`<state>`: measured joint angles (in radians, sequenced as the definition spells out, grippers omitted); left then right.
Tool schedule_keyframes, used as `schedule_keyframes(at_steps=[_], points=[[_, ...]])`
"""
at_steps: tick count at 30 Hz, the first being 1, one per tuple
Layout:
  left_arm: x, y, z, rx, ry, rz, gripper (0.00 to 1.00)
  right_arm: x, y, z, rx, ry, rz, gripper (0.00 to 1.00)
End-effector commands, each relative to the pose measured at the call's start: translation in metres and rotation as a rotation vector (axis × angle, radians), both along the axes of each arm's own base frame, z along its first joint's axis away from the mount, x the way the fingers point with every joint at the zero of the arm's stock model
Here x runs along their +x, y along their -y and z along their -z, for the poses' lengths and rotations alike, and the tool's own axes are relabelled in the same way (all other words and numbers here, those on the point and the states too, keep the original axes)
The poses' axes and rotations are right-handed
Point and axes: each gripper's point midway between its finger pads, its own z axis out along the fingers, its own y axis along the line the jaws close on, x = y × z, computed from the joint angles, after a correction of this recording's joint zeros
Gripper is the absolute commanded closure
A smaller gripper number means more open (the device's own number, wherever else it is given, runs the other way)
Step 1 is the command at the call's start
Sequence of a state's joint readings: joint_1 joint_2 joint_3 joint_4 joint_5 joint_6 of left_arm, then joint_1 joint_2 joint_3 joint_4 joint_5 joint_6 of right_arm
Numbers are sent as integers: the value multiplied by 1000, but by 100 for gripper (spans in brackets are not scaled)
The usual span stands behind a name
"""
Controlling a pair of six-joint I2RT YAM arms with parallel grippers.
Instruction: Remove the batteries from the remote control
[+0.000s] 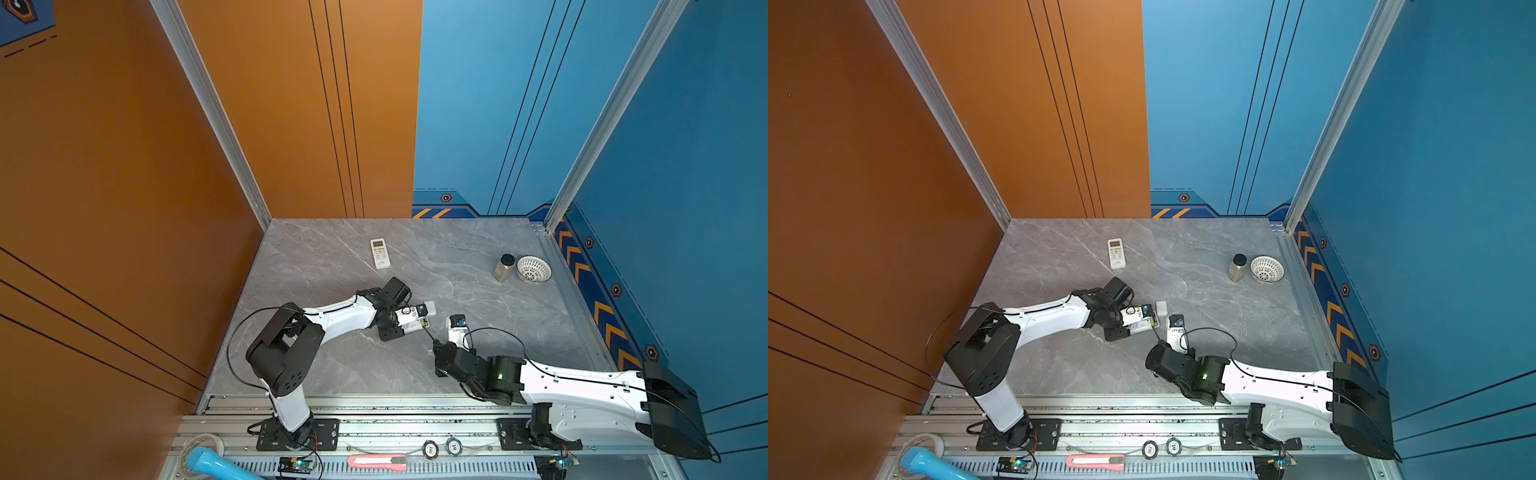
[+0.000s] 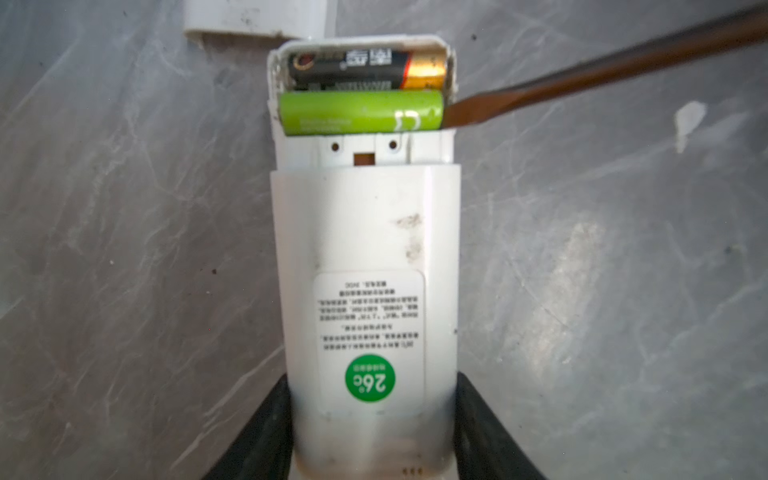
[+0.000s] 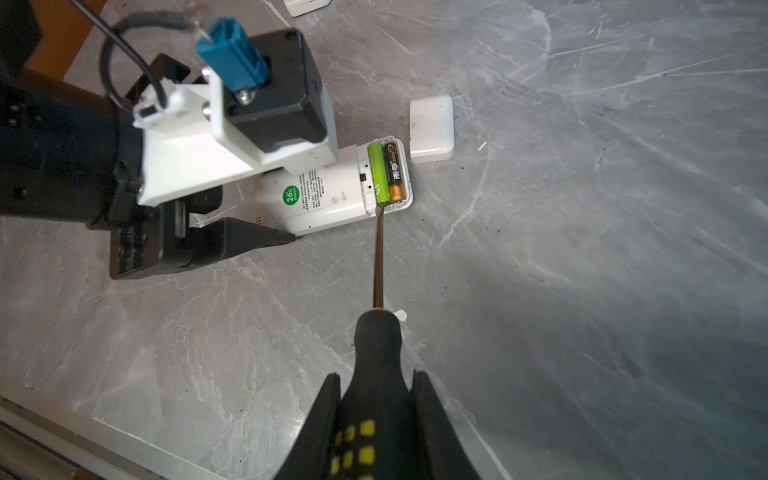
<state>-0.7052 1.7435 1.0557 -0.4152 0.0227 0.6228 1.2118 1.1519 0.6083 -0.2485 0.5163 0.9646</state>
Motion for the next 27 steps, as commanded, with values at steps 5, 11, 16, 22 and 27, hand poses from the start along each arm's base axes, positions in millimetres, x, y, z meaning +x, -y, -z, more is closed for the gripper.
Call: schedule_keyframes(at_steps=[5, 11, 16, 22, 27], points=[[-30, 4, 15, 24, -137, 65, 82, 25, 0, -73, 195, 252, 129, 100], [-25, 3, 15, 31, -131, 33, 82, 20, 17, -63, 155, 190, 150, 100], [-21, 3, 13, 39, -109, 26, 81, 15, 51, -49, 121, 110, 240, 100], [-6, 1, 0, 65, 27, 23, 80, 11, 58, -30, 200, -141, 220, 100], [-7, 2, 0, 65, 27, 36, 80, 3, 37, -34, 257, -237, 106, 100]])
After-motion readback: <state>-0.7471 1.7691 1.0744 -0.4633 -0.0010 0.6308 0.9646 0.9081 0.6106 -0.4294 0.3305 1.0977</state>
